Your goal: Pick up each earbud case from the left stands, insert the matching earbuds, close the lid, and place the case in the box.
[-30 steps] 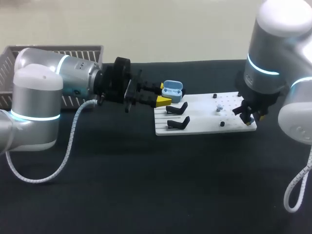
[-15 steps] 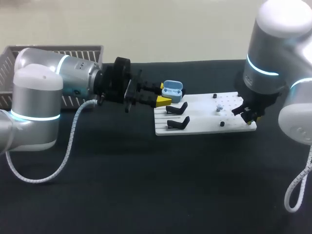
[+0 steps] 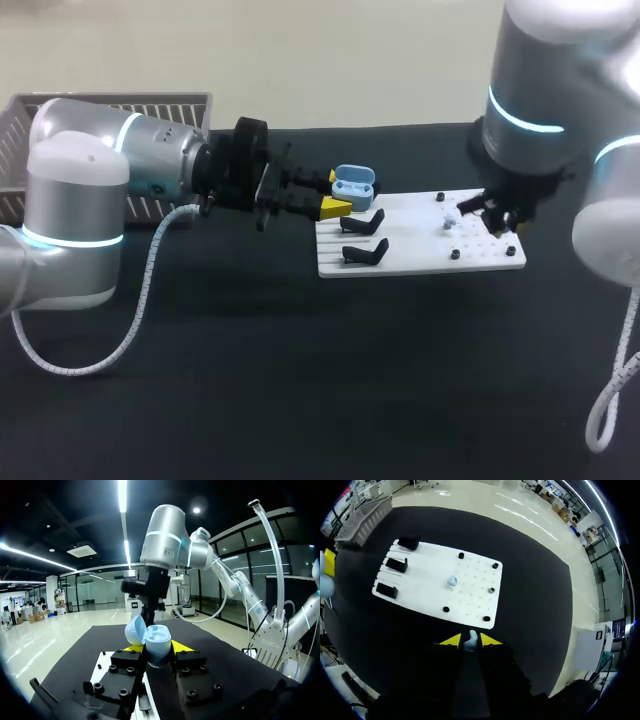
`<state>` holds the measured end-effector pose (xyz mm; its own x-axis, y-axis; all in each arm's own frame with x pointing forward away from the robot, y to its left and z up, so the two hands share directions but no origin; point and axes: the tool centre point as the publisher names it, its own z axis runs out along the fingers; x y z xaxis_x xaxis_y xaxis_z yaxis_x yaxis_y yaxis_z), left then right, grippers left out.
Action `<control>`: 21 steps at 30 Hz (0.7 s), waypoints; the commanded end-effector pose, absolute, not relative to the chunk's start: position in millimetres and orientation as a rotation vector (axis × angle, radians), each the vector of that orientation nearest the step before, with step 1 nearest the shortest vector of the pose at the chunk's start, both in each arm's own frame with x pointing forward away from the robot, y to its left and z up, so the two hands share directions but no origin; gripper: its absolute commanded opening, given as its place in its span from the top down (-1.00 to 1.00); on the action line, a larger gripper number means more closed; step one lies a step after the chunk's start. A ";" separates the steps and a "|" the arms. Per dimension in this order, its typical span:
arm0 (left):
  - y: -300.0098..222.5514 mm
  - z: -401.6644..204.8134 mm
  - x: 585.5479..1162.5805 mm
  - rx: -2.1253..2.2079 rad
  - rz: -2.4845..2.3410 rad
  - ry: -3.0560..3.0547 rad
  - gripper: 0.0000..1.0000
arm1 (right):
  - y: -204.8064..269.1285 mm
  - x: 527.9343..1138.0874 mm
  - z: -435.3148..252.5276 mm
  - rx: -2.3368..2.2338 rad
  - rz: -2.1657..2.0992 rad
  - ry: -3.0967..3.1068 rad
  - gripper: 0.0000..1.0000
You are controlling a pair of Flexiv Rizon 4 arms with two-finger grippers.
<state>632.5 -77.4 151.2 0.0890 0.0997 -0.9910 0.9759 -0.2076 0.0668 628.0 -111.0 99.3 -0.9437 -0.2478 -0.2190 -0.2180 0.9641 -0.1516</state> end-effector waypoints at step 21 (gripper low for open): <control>-77.4 150.4 632.2 1.476 -1.243 1.123 1.00 | -64.0 588.6 165.6 -0.080 -0.121 2.890 1.00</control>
